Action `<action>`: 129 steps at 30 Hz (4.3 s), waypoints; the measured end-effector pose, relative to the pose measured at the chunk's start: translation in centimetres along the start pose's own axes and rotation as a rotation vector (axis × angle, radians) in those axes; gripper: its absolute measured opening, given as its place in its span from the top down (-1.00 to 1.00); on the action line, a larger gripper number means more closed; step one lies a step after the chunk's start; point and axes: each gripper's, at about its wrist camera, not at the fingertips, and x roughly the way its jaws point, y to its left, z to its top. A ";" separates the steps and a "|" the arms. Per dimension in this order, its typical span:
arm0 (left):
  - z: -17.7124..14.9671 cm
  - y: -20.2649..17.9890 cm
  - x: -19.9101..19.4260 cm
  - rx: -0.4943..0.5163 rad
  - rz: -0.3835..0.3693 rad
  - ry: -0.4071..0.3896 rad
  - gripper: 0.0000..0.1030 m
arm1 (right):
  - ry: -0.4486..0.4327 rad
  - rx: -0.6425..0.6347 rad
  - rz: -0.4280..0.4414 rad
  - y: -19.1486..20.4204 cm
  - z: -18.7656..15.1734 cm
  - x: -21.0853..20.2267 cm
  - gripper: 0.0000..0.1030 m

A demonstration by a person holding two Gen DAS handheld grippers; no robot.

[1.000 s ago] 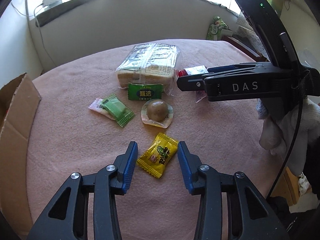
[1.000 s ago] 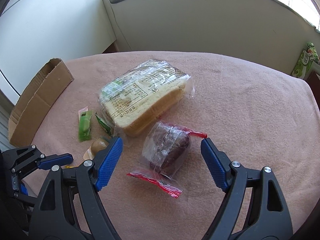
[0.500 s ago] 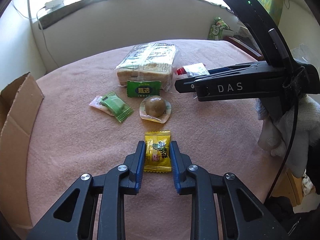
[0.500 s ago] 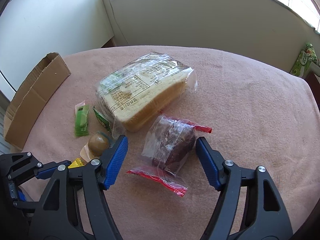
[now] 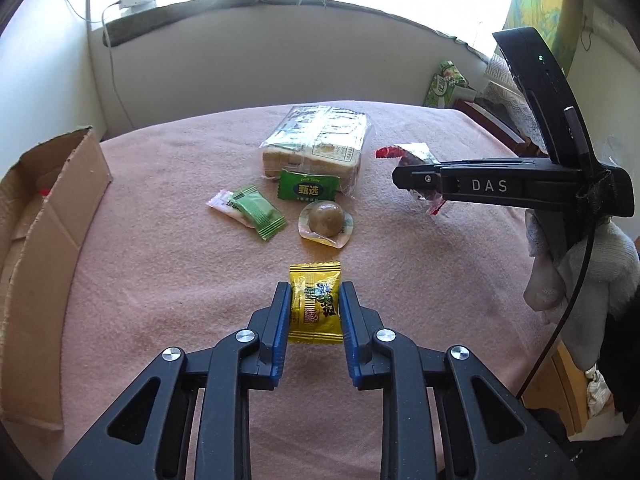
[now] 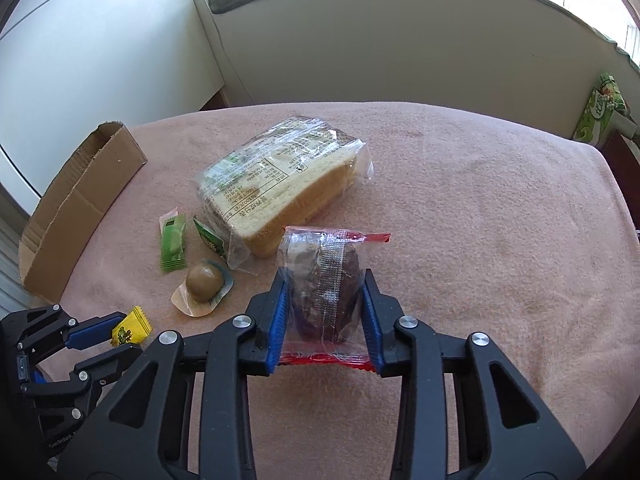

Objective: Organize snacks
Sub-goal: 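Grasp the yellow candy packet with the left gripper while the right gripper grasps the clear bagged brown snack, then carry the yellow packet and bagged brown snack over the cardboard box, then lower both snacks into the box and open both grippers, then move both tools back over the remaining snacks on the table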

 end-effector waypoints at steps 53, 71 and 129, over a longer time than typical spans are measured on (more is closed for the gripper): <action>0.1 18.8 -10.9 -0.335 0.351 -0.257 0.57 | -0.117 -0.345 0.318 24.2 8.5 -0.7 0.33; 0.5 22.3 -9.8 -0.366 0.405 -0.240 0.57 | -0.035 -0.390 0.352 29.1 10.6 5.4 0.33; 1.4 10.8 -8.4 -0.253 0.260 -0.237 0.12 | -0.148 -0.178 0.129 8.3 5.0 -5.0 -0.76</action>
